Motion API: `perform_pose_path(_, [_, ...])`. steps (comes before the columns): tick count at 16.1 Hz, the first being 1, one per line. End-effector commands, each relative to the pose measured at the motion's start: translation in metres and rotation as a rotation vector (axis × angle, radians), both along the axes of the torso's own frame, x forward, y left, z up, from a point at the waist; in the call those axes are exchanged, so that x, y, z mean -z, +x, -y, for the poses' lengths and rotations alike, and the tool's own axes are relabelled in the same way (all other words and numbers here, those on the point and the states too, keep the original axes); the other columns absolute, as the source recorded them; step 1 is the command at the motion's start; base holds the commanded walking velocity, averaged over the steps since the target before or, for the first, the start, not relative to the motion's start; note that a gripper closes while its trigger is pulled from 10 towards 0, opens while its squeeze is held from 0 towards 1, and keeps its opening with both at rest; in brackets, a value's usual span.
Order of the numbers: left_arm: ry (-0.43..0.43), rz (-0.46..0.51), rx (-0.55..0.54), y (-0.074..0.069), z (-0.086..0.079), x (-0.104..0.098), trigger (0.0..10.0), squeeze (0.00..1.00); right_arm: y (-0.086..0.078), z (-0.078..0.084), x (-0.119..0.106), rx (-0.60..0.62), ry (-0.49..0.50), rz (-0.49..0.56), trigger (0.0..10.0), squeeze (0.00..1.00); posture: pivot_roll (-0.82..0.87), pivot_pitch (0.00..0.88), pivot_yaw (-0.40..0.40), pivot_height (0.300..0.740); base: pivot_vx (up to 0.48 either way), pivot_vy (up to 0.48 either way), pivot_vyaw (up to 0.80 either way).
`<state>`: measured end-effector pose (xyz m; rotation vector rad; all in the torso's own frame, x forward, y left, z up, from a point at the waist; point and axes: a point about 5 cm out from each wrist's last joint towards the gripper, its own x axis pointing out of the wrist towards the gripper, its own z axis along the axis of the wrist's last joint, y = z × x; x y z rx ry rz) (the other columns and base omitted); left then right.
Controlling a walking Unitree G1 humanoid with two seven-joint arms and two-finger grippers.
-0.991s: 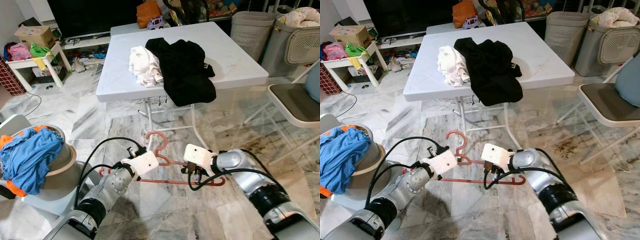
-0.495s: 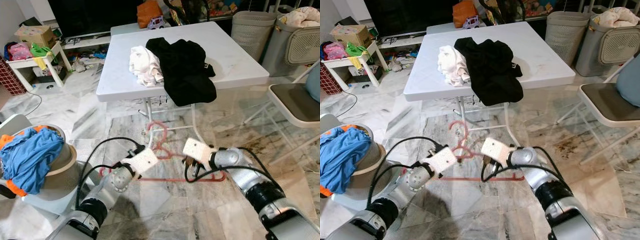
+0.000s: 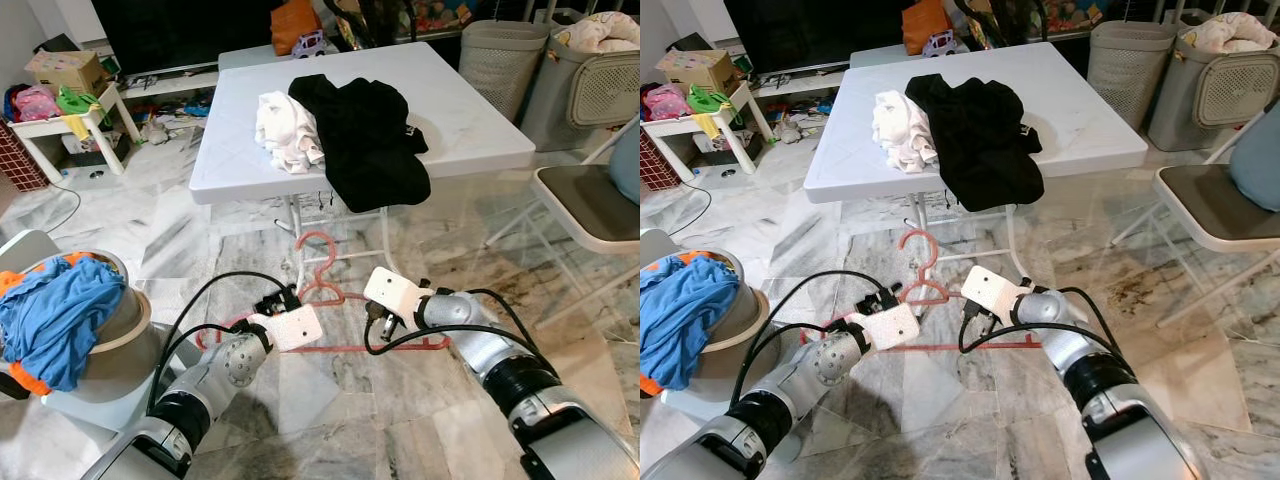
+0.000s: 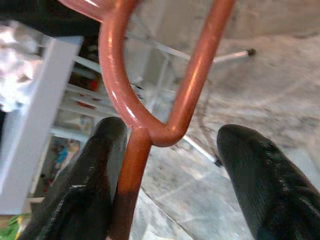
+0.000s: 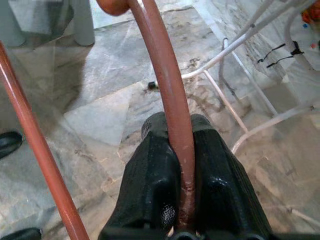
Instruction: Hang hanger
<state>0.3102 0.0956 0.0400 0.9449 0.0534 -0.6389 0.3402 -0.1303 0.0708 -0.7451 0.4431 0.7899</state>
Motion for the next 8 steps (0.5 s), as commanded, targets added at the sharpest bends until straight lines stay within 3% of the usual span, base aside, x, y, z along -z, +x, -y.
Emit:
perform_pose_path(1, [-0.031,0.048,0.060,-0.007,0.013,-0.002,10.0,1.00,0.020,-0.003,-0.030,0.076,0.076,0.121,0.0,0.00,-0.09,0.000,0.084,0.740,0.000,0.000,0.00])
perform_pose_path(2, [-0.032,0.135,0.041,-0.004,0.010,-0.010,10.0,1.00,0.020,-0.002,-0.028,0.099,0.068,0.128,0.0,0.00,-0.09,0.000,0.084,0.740,0.000,0.000,0.00])
perform_pose_path(5, [-0.020,0.241,-0.048,0.002,-0.006,-0.018,10.0,1.00,0.022,0.003,-0.027,0.130,0.053,0.140,0.0,0.00,-0.09,0.000,0.083,0.740,0.000,0.000,0.00])
perform_pose_path(7, [-0.140,0.232,-0.080,0.001,-0.007,-0.025,10.0,1.00,0.023,0.005,-0.026,0.151,0.053,0.146,0.0,0.00,-0.09,0.000,0.084,0.740,0.000,0.000,0.00])
perform_pose_path(8, [-0.269,0.169,-0.108,-0.002,-0.005,-0.026,10.0,1.00,0.024,0.009,-0.024,0.206,0.068,0.139,0.0,0.00,-0.09,0.000,0.084,0.740,0.000,0.000,0.00])
